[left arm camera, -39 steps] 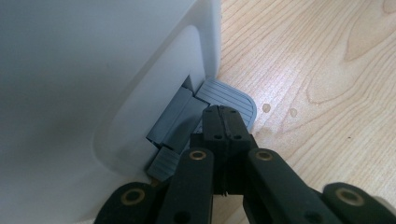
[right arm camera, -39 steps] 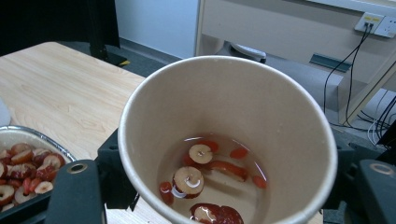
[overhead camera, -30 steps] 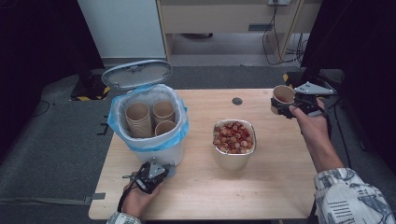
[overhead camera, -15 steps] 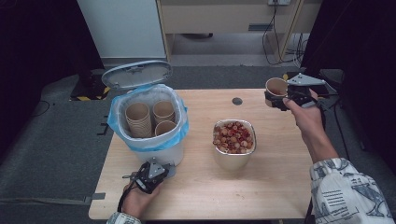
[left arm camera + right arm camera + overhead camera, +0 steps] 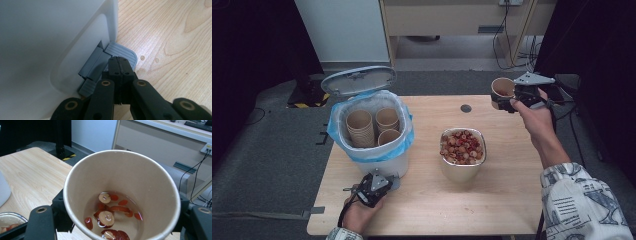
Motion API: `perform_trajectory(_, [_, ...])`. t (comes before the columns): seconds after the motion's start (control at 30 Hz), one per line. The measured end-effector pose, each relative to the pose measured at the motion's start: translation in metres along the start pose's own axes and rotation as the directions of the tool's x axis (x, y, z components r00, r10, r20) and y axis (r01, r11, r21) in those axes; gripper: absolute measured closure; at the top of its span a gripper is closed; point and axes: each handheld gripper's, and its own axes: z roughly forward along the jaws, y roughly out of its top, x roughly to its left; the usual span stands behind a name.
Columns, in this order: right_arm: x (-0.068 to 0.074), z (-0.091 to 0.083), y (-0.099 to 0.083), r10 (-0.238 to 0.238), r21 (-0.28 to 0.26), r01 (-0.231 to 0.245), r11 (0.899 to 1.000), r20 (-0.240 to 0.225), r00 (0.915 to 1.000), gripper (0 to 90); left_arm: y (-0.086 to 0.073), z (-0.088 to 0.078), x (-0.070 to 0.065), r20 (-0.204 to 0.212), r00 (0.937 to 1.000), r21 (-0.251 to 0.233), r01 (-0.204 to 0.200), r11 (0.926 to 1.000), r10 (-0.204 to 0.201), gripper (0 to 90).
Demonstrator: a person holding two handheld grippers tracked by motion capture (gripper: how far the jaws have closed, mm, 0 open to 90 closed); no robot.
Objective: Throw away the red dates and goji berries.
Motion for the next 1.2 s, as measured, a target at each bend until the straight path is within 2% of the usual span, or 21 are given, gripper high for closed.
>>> perform_trajectory(0.27, [0.004,0.0,0.003,-0.022,0.007,0.022,1.0,-0.006,0.9997,28.1,0.0,0.0,0.0,-0.001,1.0,0.001,-0.002,1.0,0.002,89.7])
perform_trajectory(0.5, [0.018,0.005,0.01,-0.058,-0.004,0.058,0.998,-0.043,0.9974,28.1,0.0,0.0,0.0,-0.001,1.0,0.001,-0.002,1.0,0.002,89.7])
perform_trajectory(0.7, [0.015,0.002,0.017,-0.049,-0.011,0.049,0.999,-0.029,0.9984,28.1,0.0,0.0,0.0,-0.001,1.0,0.001,-0.001,1.0,0.001,89.7])
perform_trajectory(0.8, [0.02,0.002,0.019,-0.055,-0.019,0.054,0.998,-0.044,0.9975,28.1,0.0,0.0,0.0,-0.001,1.0,0.001,-0.001,1.0,0.001,89.7])
perform_trajectory(0.83, [0.025,0.001,0.02,-0.074,-0.017,0.073,0.997,-0.064,0.9952,28.1,0.0,0.0,0.0,-0.002,1.0,0.001,-0.001,1.0,0.001,89.7])
perform_trajectory(0.9, [0.027,-0.001,0.019,-0.087,-0.013,0.086,0.996,-0.075,0.9934,28.1,0.0,0.0,0.0,-0.003,1.0,0.002,-0.002,1.0,0.002,89.7])
perform_trajectory(1.07, [0.021,-0.006,0.019,-0.069,-0.006,0.069,0.998,-0.046,0.9965,28.1,0.0,0.0,0.0,-0.001,1.0,0.001,0.0,1.0,0.0,89.7])
perform_trajectory(1.2, [0.028,-0.004,0.021,-0.085,-0.014,0.084,0.996,-0.081,0.9931,28.1,0.0,0.0,0.0,-0.001,1.0,0.001,0.0,1.0,0.0,89.7])
